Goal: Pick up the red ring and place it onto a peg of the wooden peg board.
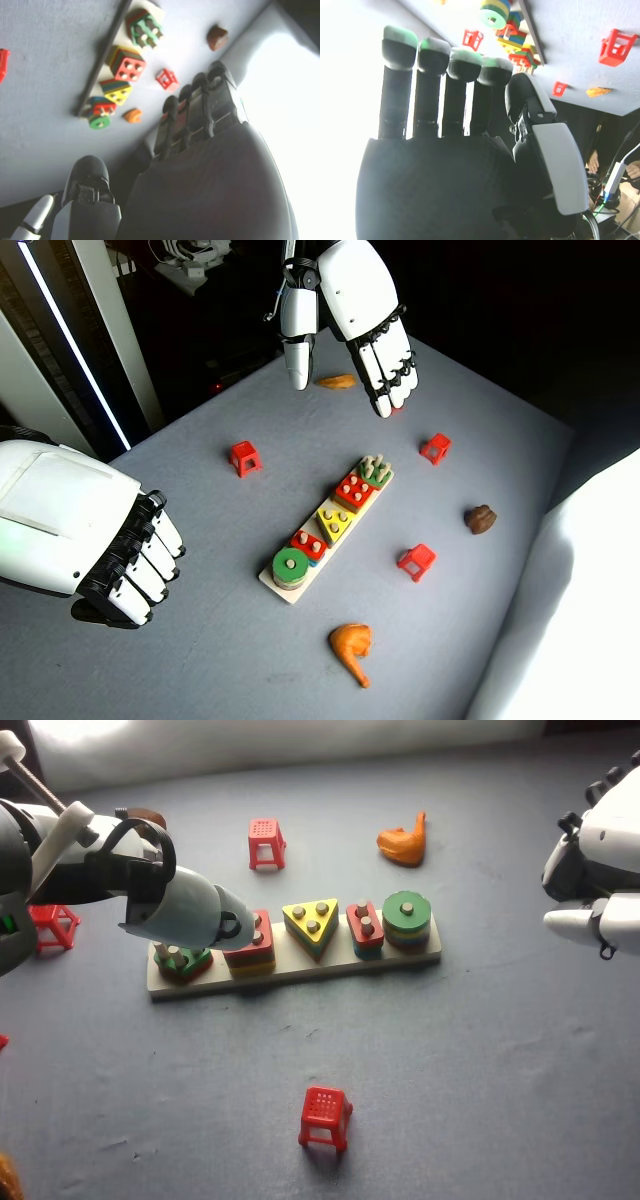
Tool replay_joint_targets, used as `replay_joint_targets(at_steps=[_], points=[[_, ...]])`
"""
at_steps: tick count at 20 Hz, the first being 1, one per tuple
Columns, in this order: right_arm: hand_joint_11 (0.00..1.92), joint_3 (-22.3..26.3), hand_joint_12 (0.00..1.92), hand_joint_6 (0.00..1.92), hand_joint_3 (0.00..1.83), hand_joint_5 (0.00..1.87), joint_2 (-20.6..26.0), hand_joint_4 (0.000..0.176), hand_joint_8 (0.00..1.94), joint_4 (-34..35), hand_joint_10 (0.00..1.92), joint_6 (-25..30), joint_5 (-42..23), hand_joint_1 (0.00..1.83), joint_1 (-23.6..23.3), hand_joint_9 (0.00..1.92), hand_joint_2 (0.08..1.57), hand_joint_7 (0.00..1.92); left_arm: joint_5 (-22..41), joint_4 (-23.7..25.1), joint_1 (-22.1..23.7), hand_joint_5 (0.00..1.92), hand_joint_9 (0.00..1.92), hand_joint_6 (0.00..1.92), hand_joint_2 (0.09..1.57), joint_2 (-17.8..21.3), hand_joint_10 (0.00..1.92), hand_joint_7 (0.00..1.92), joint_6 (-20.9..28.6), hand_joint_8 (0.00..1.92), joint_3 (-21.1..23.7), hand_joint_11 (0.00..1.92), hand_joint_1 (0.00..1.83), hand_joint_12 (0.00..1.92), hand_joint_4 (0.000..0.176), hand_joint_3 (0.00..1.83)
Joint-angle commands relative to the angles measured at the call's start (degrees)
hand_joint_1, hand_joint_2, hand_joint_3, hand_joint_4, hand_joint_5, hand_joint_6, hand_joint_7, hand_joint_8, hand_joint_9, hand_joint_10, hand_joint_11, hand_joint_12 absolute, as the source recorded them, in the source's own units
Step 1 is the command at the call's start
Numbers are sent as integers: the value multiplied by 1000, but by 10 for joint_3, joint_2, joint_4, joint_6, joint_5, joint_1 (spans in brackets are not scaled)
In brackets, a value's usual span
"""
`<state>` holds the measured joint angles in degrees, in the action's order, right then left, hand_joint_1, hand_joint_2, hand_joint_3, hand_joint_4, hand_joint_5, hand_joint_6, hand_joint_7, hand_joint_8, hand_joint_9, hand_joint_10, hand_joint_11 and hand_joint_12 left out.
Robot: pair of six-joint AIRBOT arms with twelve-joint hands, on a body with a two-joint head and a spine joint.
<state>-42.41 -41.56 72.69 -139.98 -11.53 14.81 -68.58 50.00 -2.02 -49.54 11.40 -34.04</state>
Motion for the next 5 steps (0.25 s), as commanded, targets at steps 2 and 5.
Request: replay_joint_targets(at_steps=[2,5], points=[[975,-5,1921,1921,3,922,2,0,1941,-10,1921,5,-7,363,-7,934,1554,955,6,43,5,29,0,5,1194,0,0,0,-3,0,0,25,0,14,0,2],[977,-20,1921,1921,3,928,-2,0,1941,-10,1921,22,5,335,-8,948,1559,968,6,43,5,11,0,0,1190,0,0,0,-3,0,0,4,0,7,0,0]])
